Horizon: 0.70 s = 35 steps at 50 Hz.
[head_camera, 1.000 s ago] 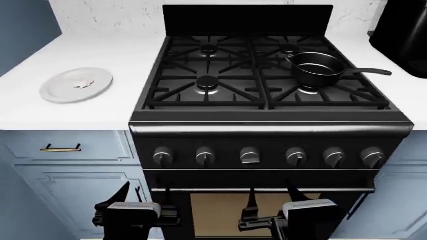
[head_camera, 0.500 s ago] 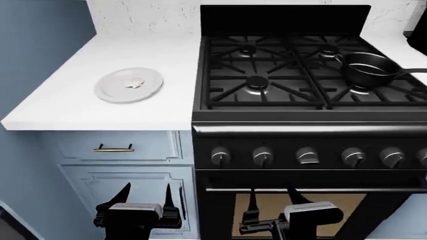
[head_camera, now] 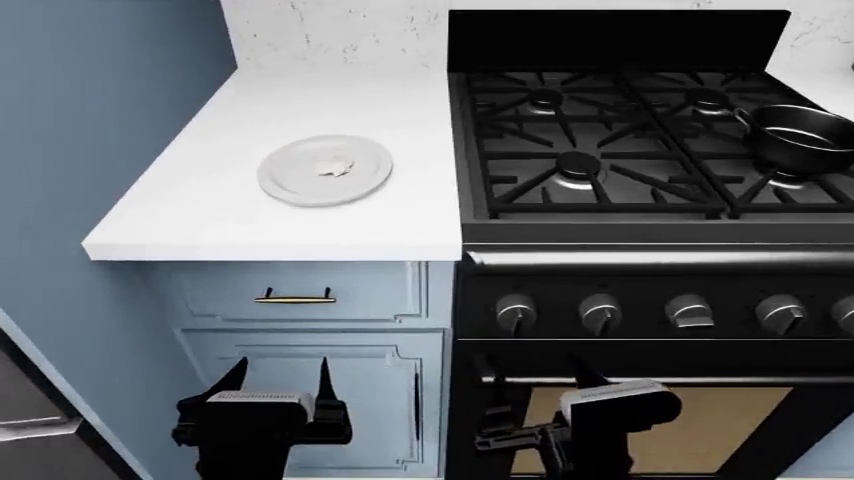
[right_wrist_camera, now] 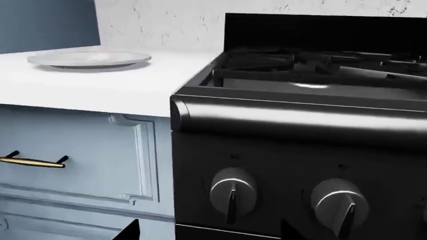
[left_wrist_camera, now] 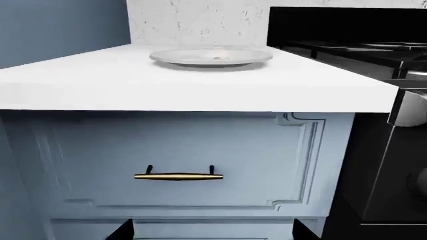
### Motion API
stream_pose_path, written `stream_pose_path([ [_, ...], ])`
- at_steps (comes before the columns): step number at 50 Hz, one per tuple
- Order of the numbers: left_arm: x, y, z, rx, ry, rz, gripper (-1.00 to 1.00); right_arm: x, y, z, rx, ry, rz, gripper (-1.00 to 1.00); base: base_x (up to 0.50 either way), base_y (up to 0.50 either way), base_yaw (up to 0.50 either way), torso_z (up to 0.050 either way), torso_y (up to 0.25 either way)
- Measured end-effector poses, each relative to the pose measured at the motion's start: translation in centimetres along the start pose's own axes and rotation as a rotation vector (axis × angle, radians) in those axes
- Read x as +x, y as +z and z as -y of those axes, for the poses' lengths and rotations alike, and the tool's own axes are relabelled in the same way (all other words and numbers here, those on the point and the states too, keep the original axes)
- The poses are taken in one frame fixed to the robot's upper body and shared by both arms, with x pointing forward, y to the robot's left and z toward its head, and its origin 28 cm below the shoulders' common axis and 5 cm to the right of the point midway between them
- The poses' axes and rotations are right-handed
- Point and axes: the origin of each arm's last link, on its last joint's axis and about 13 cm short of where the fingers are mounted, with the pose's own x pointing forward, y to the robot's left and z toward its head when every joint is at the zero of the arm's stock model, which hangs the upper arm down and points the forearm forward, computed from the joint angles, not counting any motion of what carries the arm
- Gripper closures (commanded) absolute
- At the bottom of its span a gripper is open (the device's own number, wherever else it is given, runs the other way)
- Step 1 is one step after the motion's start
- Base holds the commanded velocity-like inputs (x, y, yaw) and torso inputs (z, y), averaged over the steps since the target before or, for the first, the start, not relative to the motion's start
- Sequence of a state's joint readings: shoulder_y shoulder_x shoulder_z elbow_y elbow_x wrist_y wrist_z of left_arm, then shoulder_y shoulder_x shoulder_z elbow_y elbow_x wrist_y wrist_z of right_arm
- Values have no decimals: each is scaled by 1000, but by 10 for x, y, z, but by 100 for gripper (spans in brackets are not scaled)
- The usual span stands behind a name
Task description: Frozen meat rests on a plate on the counter. Retrieve the meat and place it in a pot on a burner. Then turn the burner on.
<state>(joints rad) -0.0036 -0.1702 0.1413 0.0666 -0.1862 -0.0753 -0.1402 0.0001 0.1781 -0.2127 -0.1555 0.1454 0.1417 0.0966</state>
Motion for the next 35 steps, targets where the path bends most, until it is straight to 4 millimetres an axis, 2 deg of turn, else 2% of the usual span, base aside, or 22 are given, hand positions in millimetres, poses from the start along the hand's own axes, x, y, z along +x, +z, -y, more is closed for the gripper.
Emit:
stream_pose_path([
  [6, 6, 29, -8, 39, 0, -6, -100, 4, 34, 7, 0, 3, 8, -100, 0, 0, 0, 0, 0],
  [13, 14, 74, -20, 71, 1, 18, -100, 9, 83, 18, 35, 6, 21, -100, 0, 0, 0, 0, 0],
  [22, 19, 122, -33, 117, -9, 64, -100, 8, 139, 29, 25, 48, 76, -100, 16, 0, 0, 0, 0],
  [28, 20, 142, -39, 158, -21, 86, -100, 3, 165, 34, 11, 91, 124, -100, 497, 0, 0, 0, 0],
  [35, 21, 154, -43, 185, -35, 105, -100, -2, 180, 37, -13, 124, 157, -100, 500, 0, 0, 0, 0],
])
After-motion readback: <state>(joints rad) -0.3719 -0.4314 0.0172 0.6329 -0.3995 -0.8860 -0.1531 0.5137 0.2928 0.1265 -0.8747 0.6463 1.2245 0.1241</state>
